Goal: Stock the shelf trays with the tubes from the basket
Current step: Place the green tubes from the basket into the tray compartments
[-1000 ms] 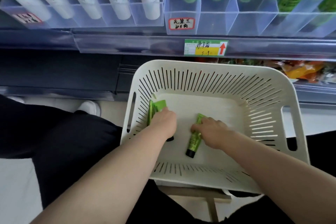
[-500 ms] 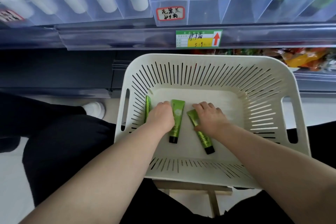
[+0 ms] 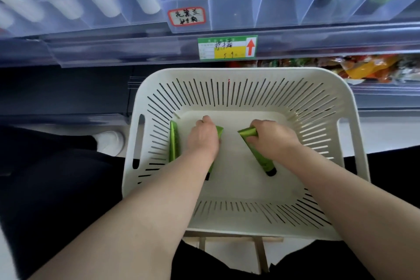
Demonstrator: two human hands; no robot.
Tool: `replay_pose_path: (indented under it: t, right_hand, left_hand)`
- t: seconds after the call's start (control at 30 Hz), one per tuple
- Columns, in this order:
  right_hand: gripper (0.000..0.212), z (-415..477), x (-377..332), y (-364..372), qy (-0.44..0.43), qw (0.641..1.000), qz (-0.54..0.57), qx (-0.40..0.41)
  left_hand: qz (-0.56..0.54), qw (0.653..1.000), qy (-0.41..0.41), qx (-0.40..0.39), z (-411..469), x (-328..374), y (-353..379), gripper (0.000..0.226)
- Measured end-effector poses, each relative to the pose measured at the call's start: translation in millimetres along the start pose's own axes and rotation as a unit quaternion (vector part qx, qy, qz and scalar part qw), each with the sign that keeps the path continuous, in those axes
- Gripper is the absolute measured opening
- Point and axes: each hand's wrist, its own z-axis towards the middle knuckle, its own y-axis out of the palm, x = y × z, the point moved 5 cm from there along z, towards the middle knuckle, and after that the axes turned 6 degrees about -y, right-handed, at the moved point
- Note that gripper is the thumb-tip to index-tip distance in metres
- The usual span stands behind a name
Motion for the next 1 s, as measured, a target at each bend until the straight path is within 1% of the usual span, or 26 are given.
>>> replay_pose_path:
  t: [0.07,0.17,0.23,0.27,0.37,0.5,0.63,0.7,0.8,0.93,1.0]
  right_hand:
    - [0.021,-4,0,-9,-0.001,1.0,0.009,0.028]
    - [0.02,-8,-3,-17,-0.004,0.998,0.033,0.05]
    - [0.02,-13,-4,-21,-0.012,0.998,0.036,0.057]
    - [0.019,-17,-6,-24,-0.017,0.998,0.033,0.059]
    - [0.017,-30,-10,-37,-0.028,0.995,0.041,0.081]
    - [0.014,-57,-21,-69,-0.052,0.981,0.059,0.176]
    - [0.02,-90,-32,-108,-0.066,0.956,0.077,0.275]
    - [0.021,-106,-36,-132,-0.076,0.938,0.07,0.33]
    - [0.021,-130,-44,-169,-0.102,0.901,0.056,0.418]
    - [0.025,-152,-55,-218,-0.126,0.851,0.04,0.508]
    - [0.027,-158,-62,-243,-0.139,0.825,0.04,0.547]
  left_hand:
    - [0.003,1.0,-0.011,-0.013,0,4,4,0.041]
    - [0.017,0.999,0.021,-0.019,-6,6,3,0.024]
    - [-0.008,0.999,0.051,0.007,-14,3,-6,0.007]
    - [-0.022,0.997,0.063,0.024,-18,0,-12,0.003]
    - [-0.079,0.99,0.093,0.074,-36,-8,-36,0.016]
    - [-0.164,0.968,0.136,0.131,-65,-8,-76,0.015]
    - [-0.233,0.941,0.168,0.178,-98,1,-117,0.01]
    - [-0.279,0.92,0.181,0.208,-113,7,-139,0.005]
    - [-0.342,0.882,0.201,0.256,-131,16,-176,0.013]
    - [-0.375,0.844,0.248,0.292,-151,34,-228,0.011]
    - [-0.379,0.831,0.264,0.311,-158,41,-251,0.01]
